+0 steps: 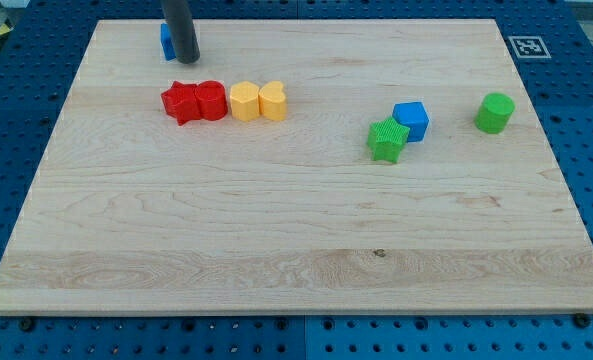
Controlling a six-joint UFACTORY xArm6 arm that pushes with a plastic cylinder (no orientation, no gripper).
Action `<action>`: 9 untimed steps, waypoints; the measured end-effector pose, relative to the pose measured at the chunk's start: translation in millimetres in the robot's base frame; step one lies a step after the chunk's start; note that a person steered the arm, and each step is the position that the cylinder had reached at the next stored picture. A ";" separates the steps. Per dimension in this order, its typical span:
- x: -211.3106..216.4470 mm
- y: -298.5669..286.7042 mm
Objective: Move the hexagon to the top center of the board
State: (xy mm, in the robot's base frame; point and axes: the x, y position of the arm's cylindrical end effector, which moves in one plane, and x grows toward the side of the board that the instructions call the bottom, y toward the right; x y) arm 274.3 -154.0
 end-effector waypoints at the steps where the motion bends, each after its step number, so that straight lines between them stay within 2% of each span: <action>1: 33.1 9.2; 3: 40.0 21.4; 5: 41.7 57.4; 7: 36.2 119.5; 8: 48.6 144.9; 9: 85.7 157.2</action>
State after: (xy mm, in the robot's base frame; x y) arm 360.0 3.2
